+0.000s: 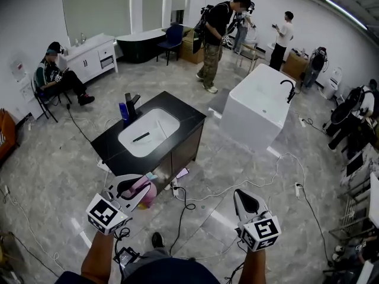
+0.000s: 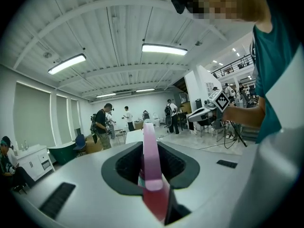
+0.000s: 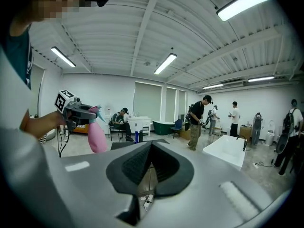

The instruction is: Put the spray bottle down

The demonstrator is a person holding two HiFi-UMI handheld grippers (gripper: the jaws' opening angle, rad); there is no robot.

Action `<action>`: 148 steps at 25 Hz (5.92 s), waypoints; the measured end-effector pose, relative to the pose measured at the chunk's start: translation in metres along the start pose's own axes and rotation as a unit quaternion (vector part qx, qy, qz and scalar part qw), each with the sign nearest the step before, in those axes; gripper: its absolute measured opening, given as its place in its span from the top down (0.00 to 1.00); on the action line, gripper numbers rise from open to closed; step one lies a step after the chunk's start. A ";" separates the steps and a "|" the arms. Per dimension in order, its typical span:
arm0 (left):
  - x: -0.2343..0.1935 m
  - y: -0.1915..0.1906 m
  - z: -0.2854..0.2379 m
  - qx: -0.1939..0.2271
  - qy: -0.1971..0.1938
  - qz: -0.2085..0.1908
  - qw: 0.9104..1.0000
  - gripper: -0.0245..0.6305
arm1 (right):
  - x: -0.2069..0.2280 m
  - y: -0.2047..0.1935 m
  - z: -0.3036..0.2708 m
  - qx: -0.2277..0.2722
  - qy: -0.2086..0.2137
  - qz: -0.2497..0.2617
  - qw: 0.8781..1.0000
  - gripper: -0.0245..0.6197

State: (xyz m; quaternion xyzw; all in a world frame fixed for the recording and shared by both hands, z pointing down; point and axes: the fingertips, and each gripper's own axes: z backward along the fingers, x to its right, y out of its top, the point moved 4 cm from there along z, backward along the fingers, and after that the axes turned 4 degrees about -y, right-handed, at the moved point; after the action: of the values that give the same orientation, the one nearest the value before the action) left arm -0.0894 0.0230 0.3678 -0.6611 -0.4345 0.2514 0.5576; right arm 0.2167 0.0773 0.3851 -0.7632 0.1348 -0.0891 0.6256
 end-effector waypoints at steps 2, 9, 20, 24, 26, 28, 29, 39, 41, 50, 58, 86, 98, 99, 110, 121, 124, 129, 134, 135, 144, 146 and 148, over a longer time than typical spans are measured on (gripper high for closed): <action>-0.022 0.001 -0.006 0.001 -0.008 -0.004 1.000 0.83 | -0.001 0.002 -0.017 -0.002 -0.010 -0.003 1.000 0.95; -0.087 -0.012 -0.027 0.012 -0.038 -0.007 0.999 0.83 | -0.007 0.009 -0.068 -0.006 -0.040 -0.004 0.999 0.95; -0.159 -0.023 -0.048 0.029 -0.056 -0.003 0.998 0.83 | -0.016 0.023 -0.129 -0.015 -0.058 0.009 0.998 0.95; -0.176 -0.024 -0.061 0.029 -0.043 0.001 0.999 0.83 | -0.005 0.024 -0.154 -0.016 -0.046 0.013 0.999 0.95; -0.183 -0.020 -0.070 0.030 -0.032 0.001 0.999 0.83 | 0.006 0.026 -0.167 -0.015 -0.034 0.015 0.999 0.95; -0.187 -0.016 -0.078 0.030 -0.019 0.001 0.999 0.83 | 0.016 0.026 -0.181 -0.014 -0.019 0.016 1.000 0.95; -0.189 -0.016 -0.082 0.030 -0.013 0.001 0.999 0.83 | 0.020 0.025 -0.187 -0.014 -0.010 0.016 1.000 0.95; -0.202 -0.010 -0.144 0.019 0.040 0.017 0.999 0.83 | 0.079 0.025 -0.248 -0.017 0.060 0.030 0.998 0.95; -0.207 -0.015 -0.158 0.014 0.047 0.023 0.999 0.83 | 0.089 0.024 -0.260 -0.020 0.069 0.032 0.997 0.95; -0.231 -0.041 -0.205 0.000 0.074 0.049 0.996 0.83 | 0.116 0.007 -0.299 -0.032 0.100 0.036 0.994 0.95; -0.255 -0.073 -0.233 -0.007 0.095 0.072 0.993 0.83 | 0.128 -0.012 -0.322 -0.045 0.115 0.036 0.992 0.95; -0.341 -0.221 -0.336 -0.036 0.108 0.142 0.983 0.83 | 0.139 -0.096 -0.408 -0.107 0.129 0.015 0.986 0.95; -0.363 -0.274 -0.367 -0.036 0.112 0.161 0.980 0.83 | 0.142 -0.129 -0.436 -0.136 0.130 0.003 0.982 0.95; -0.364 -0.277 -0.369 -0.036 0.113 0.162 0.980 0.83 | 0.142 -0.130 -0.438 -0.137 0.130 0.003 0.982 0.95; -0.367 -0.302 -0.389 -0.031 0.104 0.166 0.980 0.83 | 0.142 -0.143 -0.452 -0.145 0.128 -0.003 0.981 0.95; -0.359 -0.312 -0.397 -0.025 0.094 0.146 0.984 0.83 | 0.138 -0.144 -0.453 -0.147 0.126 -0.005 0.981 0.95; -0.357 -0.312 -0.398 -0.031 0.094 0.140 0.985 0.82 | 0.138 -0.142 -0.451 -0.146 0.126 -0.006 0.981 0.95; -0.358 -0.310 -0.396 -0.035 0.092 0.127 0.987 0.77 | 0.136 -0.140 -0.449 -0.145 0.125 -0.007 0.981 0.95; -0.358 -0.296 -0.390 -0.030 0.088 0.119 0.989 0.65 | 0.134 -0.132 -0.444 -0.139 0.125 -0.007 0.982 0.95; -0.357 -0.293 -0.388 -0.030 0.086 0.118 0.989 0.63 | 0.133 -0.130 -0.444 -0.138 0.125 -0.007 0.983 0.95; -0.347 -0.261 -0.356 -0.030 0.084 0.110 0.990 0.54 | 0.120 -0.109 -0.430 -0.121 0.122 -0.006 0.985 0.95; -0.344 -0.247 -0.344 -0.027 0.086 0.103 0.991 0.53 | 0.117 -0.102 -0.426 -0.116 0.120 -0.006 0.986 0.95; -0.340 -0.231 -0.331 -0.021 0.089 0.093 0.991 0.53 | 0.114 -0.094 -0.422 -0.110 0.119 -0.006 0.987 0.95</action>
State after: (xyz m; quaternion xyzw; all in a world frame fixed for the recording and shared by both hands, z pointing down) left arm -0.0557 -0.4395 0.6204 -0.7302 -0.3251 0.2326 0.5541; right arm 0.2052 -0.3346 0.5584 -0.8122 0.2128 -0.1672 0.5168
